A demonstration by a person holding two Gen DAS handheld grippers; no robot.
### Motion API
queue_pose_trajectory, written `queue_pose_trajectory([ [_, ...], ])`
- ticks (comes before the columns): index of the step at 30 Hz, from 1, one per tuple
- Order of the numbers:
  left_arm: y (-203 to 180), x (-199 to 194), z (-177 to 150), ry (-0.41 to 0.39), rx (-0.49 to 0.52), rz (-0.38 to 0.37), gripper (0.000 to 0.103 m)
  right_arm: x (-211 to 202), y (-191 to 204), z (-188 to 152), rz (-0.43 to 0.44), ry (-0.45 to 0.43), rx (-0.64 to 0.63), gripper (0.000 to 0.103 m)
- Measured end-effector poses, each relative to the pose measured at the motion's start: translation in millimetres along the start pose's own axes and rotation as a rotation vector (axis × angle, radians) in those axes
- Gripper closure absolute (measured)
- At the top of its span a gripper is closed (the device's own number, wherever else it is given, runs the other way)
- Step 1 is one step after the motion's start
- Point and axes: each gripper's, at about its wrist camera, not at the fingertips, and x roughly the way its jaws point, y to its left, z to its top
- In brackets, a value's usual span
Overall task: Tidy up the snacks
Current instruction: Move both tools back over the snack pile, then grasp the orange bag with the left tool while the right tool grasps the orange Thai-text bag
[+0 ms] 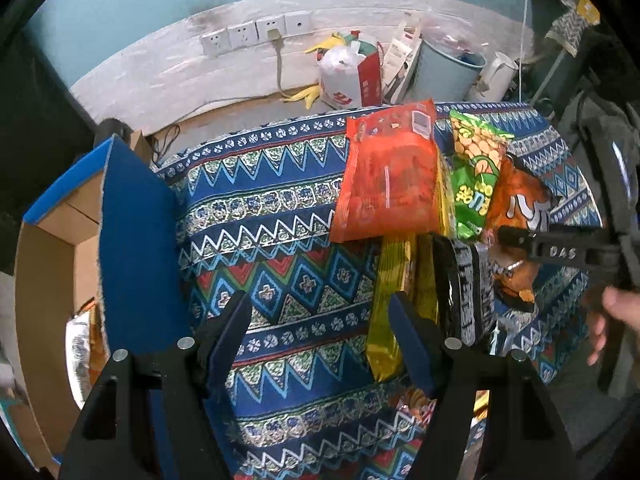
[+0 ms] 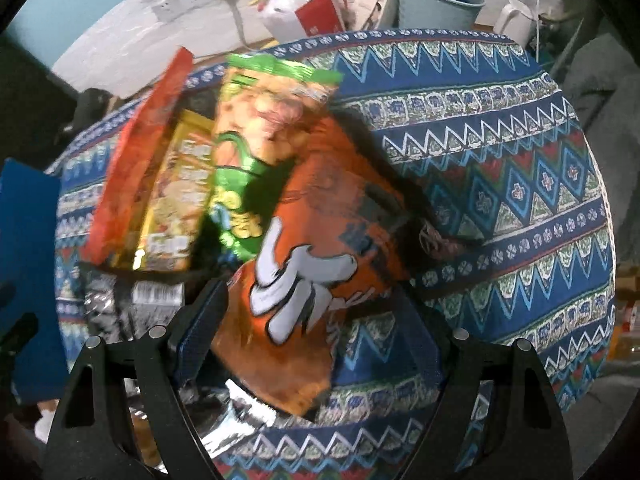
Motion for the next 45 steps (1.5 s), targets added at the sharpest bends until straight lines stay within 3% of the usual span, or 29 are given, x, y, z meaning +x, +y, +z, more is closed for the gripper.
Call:
queue_pose_trajectory([
  [4,-0.8,9.0,12.7,0.018,-0.037,-0.035,0.031,10.9,-4.6,3.7,-0.003,0.019,-0.003,0.020],
  [7,-7.6,14.6,23.9,0.017,-0.044,-0.048,0.029,14.0,-3.0,3.6,-0.022,0.021,-0.062,0.036],
  [11,-17.8,23.7,37.2,0.011,-0.029,-0.050,0.028,12.9,0.7,1.7,-0.069,0.001,-0.144,0.049],
  [17,-31.7,43.8,57.5,0.033,-0.031,-0.084,0.027,1.0,-18.4,7.0,-0.134,-0.049,-0.192,0.057],
  [21,-45.4,57.8,71.6,0.059,-0.042,-0.105,0.027,-8.7,-39.8,14.4,-0.163,-0.077,-0.193,0.057],
  [27,-61.8,79.0,82.9,0.080,-0.004,-0.070,0.027,-9.1,-47.3,22.5,-0.140,-0.088,-0.175,0.057],
  [32,-59.2,98.1,86.1,0.102,-0.007,-0.053,0.027,5.1,-45.2,29.5,-0.118,-0.063,-0.162,0.049],
  [38,-47.0,109.9,92.4,0.114,-0.074,-0.117,0.028,20.0,-52.7,38.2,-0.114,-0.045,-0.155,0.043],
  [43,-42.2,112.7,94.1,0.106,-0.059,-0.162,0.047,32.3,-51.9,41.4,-0.130,-0.027,-0.171,0.040],
  [45,-40.9,108.1,94.1,0.094,-0.052,-0.161,0.057,31.7,-51.0,40.5,-0.131,-0.029,-0.176,0.044],
])
